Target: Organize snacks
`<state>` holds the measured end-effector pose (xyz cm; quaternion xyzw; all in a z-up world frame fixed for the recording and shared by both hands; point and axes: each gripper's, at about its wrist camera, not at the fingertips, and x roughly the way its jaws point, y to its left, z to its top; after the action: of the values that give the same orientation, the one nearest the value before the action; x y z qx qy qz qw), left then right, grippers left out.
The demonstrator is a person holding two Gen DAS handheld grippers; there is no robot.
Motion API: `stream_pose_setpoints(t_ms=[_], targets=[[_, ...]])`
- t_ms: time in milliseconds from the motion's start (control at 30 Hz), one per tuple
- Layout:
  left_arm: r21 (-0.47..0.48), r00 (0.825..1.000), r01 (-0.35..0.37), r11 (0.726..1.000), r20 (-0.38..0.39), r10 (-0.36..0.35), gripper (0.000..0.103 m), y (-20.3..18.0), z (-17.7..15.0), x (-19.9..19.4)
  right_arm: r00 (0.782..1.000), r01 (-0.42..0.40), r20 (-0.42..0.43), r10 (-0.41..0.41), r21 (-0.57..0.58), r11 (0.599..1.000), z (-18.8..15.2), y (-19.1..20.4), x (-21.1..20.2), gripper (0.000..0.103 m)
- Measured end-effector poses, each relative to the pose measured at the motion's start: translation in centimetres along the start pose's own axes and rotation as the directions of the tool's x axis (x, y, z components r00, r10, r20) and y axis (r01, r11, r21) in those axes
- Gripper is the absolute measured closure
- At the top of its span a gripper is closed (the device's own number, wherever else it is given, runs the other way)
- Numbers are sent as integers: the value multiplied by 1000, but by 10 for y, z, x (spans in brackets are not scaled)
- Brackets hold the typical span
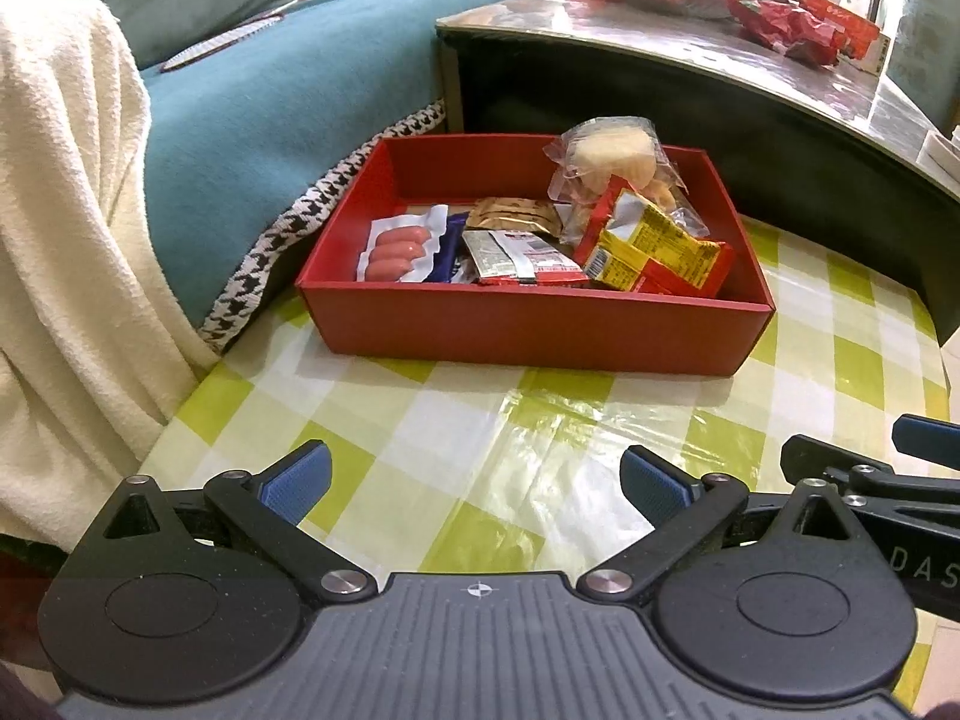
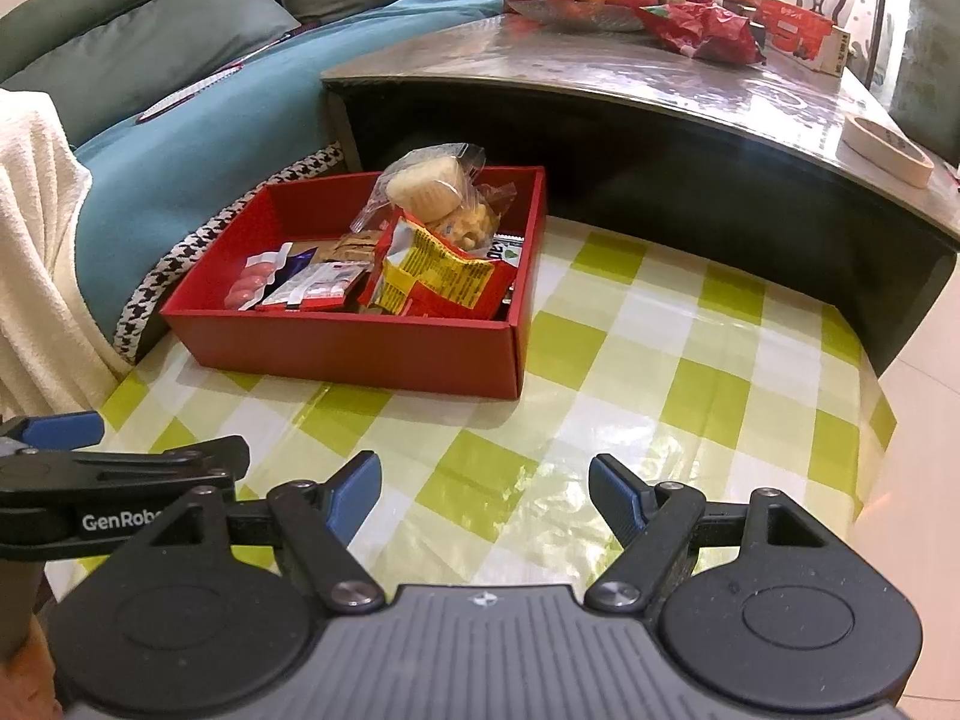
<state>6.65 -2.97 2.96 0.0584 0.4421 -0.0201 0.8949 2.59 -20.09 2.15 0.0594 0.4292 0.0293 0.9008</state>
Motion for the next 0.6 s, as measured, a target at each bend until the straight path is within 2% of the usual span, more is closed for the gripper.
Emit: stream_pose_setpoints(t_ms=[600], targets=[[0, 1000, -7, 1000, 16, 7, 0, -2, -8, -12, 1000, -9, 8, 9, -1, 1000, -7, 1, -10, 25]])
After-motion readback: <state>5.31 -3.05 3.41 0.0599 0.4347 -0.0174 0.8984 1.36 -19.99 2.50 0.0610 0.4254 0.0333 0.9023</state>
